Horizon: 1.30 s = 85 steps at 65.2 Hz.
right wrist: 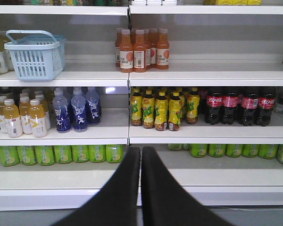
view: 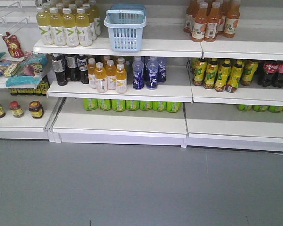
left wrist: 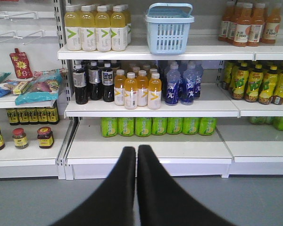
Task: Place coke in basket with both arms
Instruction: 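Drive the base toward the shelf holding the light-blue basket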
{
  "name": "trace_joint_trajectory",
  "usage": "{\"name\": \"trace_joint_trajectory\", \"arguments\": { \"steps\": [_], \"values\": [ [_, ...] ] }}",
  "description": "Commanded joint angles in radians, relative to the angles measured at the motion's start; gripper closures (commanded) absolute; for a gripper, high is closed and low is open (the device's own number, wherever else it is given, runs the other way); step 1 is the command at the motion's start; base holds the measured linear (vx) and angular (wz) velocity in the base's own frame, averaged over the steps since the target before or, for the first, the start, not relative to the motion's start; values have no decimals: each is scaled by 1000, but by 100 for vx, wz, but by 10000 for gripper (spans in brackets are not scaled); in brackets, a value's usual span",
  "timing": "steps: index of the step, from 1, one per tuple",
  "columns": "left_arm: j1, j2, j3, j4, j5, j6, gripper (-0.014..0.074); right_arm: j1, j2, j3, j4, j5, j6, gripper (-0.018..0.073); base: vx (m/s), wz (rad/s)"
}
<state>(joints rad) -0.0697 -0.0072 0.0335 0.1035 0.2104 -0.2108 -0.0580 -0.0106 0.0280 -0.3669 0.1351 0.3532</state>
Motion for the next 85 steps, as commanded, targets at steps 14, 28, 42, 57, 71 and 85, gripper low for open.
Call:
{"name": "trace_joint_trajectory", "arguments": {
  "steps": [14, 28, 42, 57, 71, 85],
  "values": [
    [-2, -20, -1, -9, -72, -12, 603, 0, -18, 11, -14, -72, -5, 564, 18, -5],
    [-2, -20, -1, -9, -72, -12, 603, 0, -18, 11, -14, -72, -5, 564, 19, -4],
    [-2, -20, -1, -9, -72, -12, 603, 0, -18, 11, -14, -72, -5, 564, 17, 0],
    [-2, -20, -1, -9, -72, -12, 603, 0, -18, 11, -14, -72, -5, 564, 14, 1],
    [-2, -20, -1, -9, -72, -12, 603, 0, -18, 11, -14, -72, -5, 564, 13, -3],
    [-2, -20, -1, -9, -72, -12, 603, 0, -18, 11, -14, -72, -5, 564, 14, -7]
  ]
}}
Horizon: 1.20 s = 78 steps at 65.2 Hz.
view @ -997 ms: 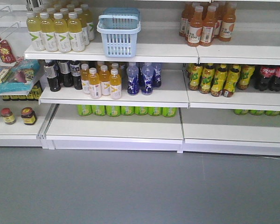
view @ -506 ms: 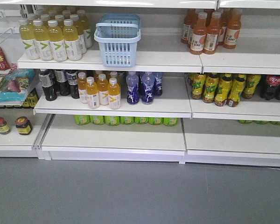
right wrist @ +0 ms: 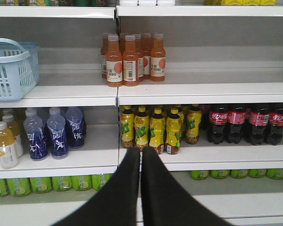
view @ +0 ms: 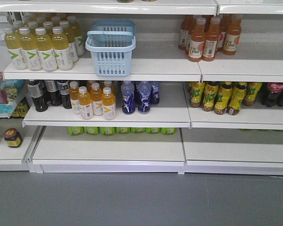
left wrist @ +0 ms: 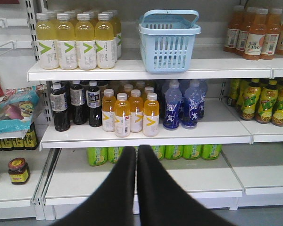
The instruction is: Place coke in basket with both arms
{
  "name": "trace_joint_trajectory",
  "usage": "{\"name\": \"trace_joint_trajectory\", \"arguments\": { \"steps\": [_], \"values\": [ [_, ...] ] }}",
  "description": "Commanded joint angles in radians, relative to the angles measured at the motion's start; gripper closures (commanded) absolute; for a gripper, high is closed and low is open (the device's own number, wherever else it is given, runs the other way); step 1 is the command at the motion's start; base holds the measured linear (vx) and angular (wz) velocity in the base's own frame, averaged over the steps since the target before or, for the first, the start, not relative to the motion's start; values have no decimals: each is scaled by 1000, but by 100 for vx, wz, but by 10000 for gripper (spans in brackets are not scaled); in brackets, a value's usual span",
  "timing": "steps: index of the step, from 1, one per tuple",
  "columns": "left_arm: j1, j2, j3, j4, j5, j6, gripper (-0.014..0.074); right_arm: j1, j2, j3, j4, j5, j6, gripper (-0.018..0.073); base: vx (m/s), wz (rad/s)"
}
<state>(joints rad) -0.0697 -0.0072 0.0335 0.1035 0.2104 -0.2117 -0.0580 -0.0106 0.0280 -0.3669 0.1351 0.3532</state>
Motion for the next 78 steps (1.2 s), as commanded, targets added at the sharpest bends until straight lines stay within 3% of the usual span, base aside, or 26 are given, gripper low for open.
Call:
{"name": "trace_joint_trajectory", "arguments": {
  "steps": [1, 78],
  "values": [
    [-2, -20, -1, -9, -72, -11, 603, 0, -18, 11, -14, -72, -5, 564, 14, -7],
    [-2, -20, -1, -9, -72, -11, 603, 0, -18, 11, -14, -72, -5, 564, 17, -2]
  ]
}}
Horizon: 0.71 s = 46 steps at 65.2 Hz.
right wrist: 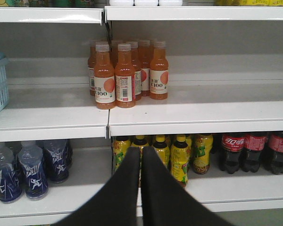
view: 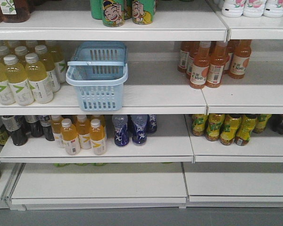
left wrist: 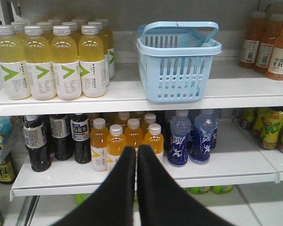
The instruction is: Place coke in basket with both arms
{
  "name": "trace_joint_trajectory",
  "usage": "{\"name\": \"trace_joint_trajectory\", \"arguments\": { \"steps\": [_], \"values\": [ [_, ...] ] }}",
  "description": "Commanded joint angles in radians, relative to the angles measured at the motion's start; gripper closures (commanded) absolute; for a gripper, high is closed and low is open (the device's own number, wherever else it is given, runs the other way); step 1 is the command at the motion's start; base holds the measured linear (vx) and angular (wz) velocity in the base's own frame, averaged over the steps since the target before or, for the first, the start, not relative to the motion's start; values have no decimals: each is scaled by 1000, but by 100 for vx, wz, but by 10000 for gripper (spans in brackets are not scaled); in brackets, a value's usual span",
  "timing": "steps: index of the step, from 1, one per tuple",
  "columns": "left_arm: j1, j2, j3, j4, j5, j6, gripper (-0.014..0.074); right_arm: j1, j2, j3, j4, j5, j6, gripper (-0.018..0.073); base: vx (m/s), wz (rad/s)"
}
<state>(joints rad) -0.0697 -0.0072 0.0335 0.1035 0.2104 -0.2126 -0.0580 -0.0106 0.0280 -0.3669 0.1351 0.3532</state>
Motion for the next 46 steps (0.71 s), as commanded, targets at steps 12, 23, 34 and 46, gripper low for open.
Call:
{"name": "trace_joint_trajectory", "arguments": {
  "steps": [12, 23, 34, 46],
  "values": [
    [-2, -20, -1, -9, -72, -10, 603, 0, -18, 11, -14, -72, -5, 564, 15, -1],
    [-2, -20, -1, -9, -72, -10, 603, 0, -18, 11, -14, -72, -5, 564, 14, -1],
    [-2, -20, -1, -9, -72, -10, 603, 0, -18, 11, -14, -72, -5, 564, 13, -1],
    [-2, -20, -1, -9, -72, -10, 603, 0, -18, 11, -14, -72, -5, 564, 9, 0]
  ]
}}
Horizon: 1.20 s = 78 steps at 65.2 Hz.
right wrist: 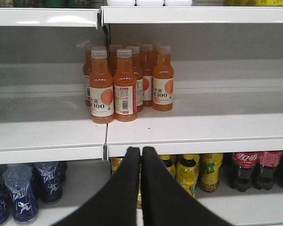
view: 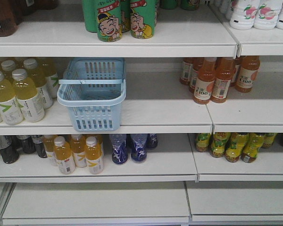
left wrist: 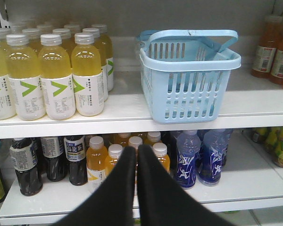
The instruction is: Place coke in basket with both arms
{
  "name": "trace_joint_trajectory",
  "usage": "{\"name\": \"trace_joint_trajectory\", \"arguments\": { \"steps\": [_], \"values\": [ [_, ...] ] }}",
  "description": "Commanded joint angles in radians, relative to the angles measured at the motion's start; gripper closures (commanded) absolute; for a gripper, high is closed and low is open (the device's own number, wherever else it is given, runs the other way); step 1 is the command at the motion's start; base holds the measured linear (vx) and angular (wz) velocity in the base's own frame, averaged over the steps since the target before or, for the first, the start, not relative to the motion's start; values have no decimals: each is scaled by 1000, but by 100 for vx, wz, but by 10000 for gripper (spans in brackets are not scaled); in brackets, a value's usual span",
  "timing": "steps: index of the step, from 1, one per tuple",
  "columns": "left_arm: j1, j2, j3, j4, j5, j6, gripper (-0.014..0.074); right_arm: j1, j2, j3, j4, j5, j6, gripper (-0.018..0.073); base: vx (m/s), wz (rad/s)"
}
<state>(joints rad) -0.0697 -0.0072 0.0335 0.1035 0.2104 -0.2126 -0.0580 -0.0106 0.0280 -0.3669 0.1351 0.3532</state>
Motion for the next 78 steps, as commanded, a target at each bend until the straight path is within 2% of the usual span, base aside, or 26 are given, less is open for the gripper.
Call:
{"name": "trace_joint_trajectory", "arguments": {
  "steps": [1, 63, 70, 78],
  "values": [
    [-2, -20, -1, -9, -72, -10, 603, 0, -18, 11, -14, -72, -5, 564, 7, 0],
    [-2, -20, -1, 5, -87, -10, 603, 0, -18, 11, -14, -72, -5, 564, 1, 0],
    [-2, -20, -1, -71, -103, -61, 603, 0, -18, 11, -14, -72, -5, 564, 0, 0],
    [-2, -20, -1, -284, -134, -231, 603, 0, -18, 11, -14, -72, -5, 564, 0, 0]
  ]
}}
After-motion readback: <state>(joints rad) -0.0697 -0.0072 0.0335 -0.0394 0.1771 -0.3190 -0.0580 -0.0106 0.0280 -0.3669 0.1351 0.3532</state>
